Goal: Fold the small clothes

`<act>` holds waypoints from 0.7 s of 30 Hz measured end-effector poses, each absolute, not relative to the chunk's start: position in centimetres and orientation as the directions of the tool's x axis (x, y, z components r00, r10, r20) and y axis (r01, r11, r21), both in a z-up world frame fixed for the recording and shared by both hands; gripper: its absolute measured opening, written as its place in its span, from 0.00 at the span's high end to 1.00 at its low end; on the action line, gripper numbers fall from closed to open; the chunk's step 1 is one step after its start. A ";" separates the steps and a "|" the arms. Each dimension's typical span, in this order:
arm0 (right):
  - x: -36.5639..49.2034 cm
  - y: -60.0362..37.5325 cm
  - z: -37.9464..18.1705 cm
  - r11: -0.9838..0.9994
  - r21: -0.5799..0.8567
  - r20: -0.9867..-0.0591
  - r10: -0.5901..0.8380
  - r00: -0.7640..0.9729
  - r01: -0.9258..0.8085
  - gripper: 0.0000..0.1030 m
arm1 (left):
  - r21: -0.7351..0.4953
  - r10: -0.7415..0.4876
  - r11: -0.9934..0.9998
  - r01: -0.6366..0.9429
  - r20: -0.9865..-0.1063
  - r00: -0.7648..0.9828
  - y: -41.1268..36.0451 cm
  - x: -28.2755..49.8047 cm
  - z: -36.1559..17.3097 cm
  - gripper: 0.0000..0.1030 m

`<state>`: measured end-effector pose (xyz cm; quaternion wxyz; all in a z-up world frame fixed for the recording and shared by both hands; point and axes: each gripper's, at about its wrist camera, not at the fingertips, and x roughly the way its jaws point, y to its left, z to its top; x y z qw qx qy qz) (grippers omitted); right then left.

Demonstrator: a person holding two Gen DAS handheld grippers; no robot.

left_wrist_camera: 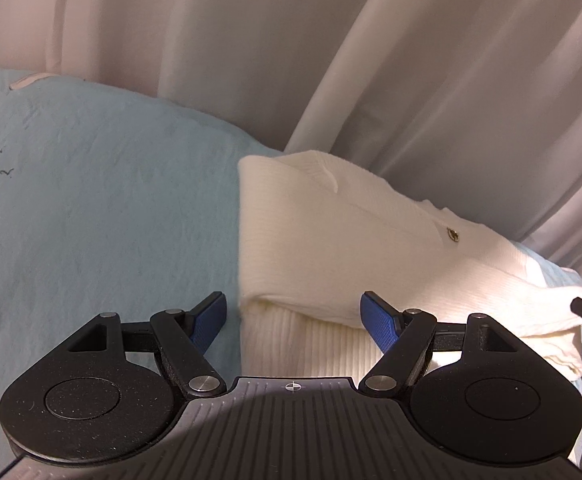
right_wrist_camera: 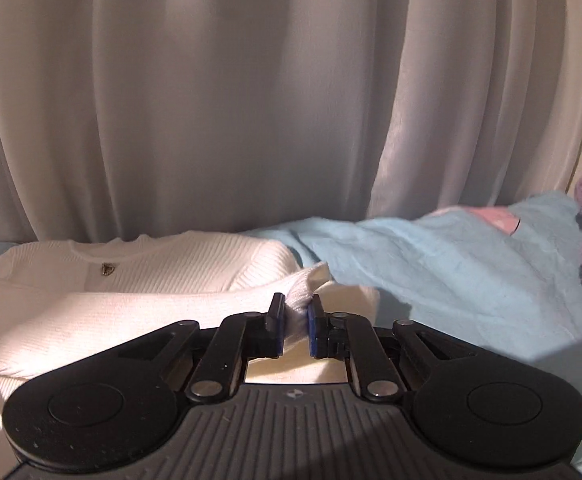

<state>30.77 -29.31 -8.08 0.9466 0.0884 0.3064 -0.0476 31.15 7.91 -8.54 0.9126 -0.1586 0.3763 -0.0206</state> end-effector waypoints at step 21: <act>29.5 -33.6 -12.1 0.622 0.728 -0.538 0.255 0.804 0.290 0.96 | -0.340 -0.284 0.938 0.066 -0.647 0.708 4.3 32.7 -7.2 0.23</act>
